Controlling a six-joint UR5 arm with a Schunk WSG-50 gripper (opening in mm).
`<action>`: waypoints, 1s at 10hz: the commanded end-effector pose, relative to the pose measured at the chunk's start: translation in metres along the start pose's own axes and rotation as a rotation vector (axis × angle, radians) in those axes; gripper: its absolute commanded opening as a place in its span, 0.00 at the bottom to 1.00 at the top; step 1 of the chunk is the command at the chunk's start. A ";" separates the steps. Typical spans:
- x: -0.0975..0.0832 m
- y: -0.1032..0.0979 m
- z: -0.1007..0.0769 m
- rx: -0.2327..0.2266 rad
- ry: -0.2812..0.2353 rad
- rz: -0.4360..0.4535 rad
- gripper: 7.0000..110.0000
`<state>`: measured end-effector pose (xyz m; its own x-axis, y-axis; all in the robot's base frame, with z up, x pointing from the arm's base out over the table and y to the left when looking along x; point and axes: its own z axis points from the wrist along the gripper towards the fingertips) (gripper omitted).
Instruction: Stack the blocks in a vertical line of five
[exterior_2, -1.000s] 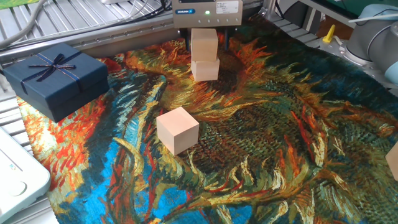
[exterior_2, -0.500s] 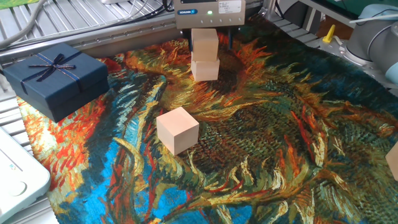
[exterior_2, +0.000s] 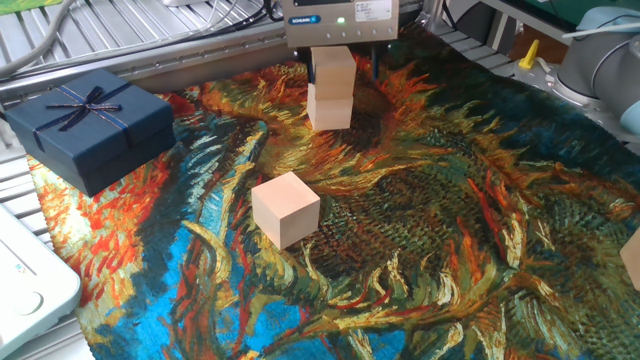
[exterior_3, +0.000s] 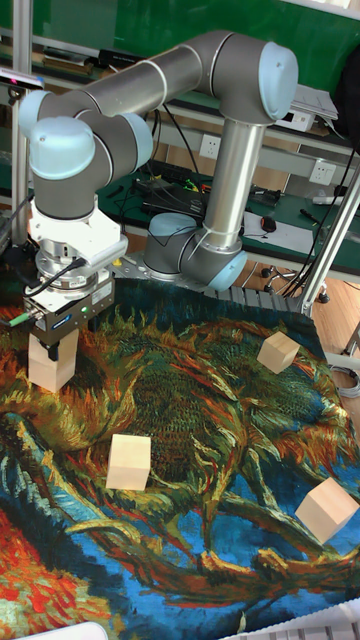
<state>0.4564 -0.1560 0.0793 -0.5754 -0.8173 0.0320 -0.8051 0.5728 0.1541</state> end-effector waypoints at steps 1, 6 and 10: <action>0.000 -0.006 0.001 0.013 0.001 -0.007 0.79; 0.013 -0.013 -0.002 0.025 0.026 -0.022 0.79; 0.028 -0.015 -0.001 0.024 0.065 -0.016 0.79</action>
<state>0.4550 -0.1815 0.0782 -0.5492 -0.8314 0.0850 -0.8211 0.5557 0.1305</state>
